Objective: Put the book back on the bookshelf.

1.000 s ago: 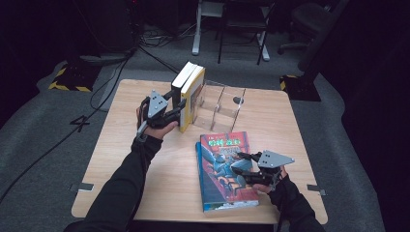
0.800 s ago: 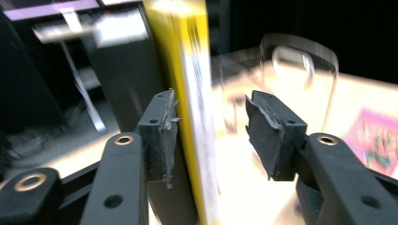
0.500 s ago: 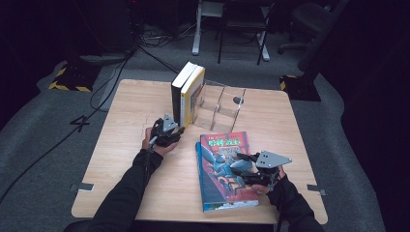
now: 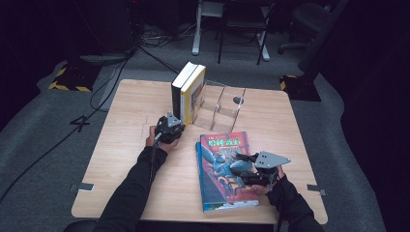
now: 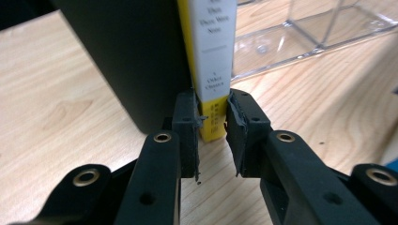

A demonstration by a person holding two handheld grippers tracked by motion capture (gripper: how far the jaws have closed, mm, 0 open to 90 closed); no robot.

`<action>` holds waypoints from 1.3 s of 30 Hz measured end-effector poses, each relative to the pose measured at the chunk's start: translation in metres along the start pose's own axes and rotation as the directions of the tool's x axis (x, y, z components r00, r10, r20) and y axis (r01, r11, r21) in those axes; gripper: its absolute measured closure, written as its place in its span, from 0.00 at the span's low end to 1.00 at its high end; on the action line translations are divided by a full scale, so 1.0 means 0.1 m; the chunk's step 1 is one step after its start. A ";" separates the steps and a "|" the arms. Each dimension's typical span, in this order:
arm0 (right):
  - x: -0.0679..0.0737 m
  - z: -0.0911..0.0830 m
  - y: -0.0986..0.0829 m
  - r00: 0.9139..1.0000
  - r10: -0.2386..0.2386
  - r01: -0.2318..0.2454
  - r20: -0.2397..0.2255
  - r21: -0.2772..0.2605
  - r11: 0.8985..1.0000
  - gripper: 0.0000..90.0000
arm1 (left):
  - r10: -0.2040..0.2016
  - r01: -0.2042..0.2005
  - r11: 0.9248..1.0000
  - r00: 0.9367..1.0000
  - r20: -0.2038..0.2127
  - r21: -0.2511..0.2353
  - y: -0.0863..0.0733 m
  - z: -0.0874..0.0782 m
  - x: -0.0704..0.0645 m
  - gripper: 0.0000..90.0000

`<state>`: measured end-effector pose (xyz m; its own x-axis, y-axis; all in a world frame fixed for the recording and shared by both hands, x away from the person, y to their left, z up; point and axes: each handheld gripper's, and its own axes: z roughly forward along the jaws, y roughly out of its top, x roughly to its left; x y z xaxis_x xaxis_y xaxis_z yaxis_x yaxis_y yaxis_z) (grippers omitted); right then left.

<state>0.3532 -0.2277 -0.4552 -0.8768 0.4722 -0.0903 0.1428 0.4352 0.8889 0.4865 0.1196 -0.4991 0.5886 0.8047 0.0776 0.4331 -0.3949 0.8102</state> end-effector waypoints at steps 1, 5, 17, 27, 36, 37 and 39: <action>0.00 0.00 0.00 1.000 0.000 0.000 0.000 0.000 1.000 0.48 | 0.000 0.000 1.000 1.000 -0.008 0.005 0.00 0.01 -0.01 0.83; 0.00 0.01 0.00 1.000 0.001 -0.001 0.001 0.000 1.000 0.48 | -0.022 0.022 1.000 0.999 -0.024 0.005 0.04 0.05 -0.05 0.83; -0.03 -0.01 -0.01 1.000 0.009 -0.009 0.006 -0.004 1.000 0.48 | -0.037 0.037 0.999 0.997 -0.074 0.009 0.11 0.13 -0.11 0.82; -0.04 -0.01 -0.02 1.000 0.014 -0.014 0.005 -0.003 1.000 0.48 | -0.043 0.042 0.999 0.998 -0.050 -0.017 0.13 0.03 -0.16 0.74; -0.03 0.01 -0.02 1.000 0.011 -0.011 0.003 0.007 1.000 0.48 | -0.040 0.041 0.999 0.998 -0.044 0.012 0.10 0.04 -0.14 0.94; -0.03 0.01 -0.02 1.000 0.011 -0.011 0.003 0.007 1.000 0.48 | -0.034 0.034 0.999 0.999 -0.043 0.014 0.11 0.05 -0.15 0.94; -0.03 0.01 -0.02 1.000 0.011 -0.011 0.004 0.008 1.000 0.48 | -0.025 0.026 1.000 0.999 -0.045 0.017 0.14 0.07 -0.17 0.96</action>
<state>0.3558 -0.2295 -0.4573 -0.8736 0.4796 -0.0824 0.1559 0.4362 0.8862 0.4875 0.0976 -0.4931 0.5457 0.8338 0.0832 0.4601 -0.3812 0.8018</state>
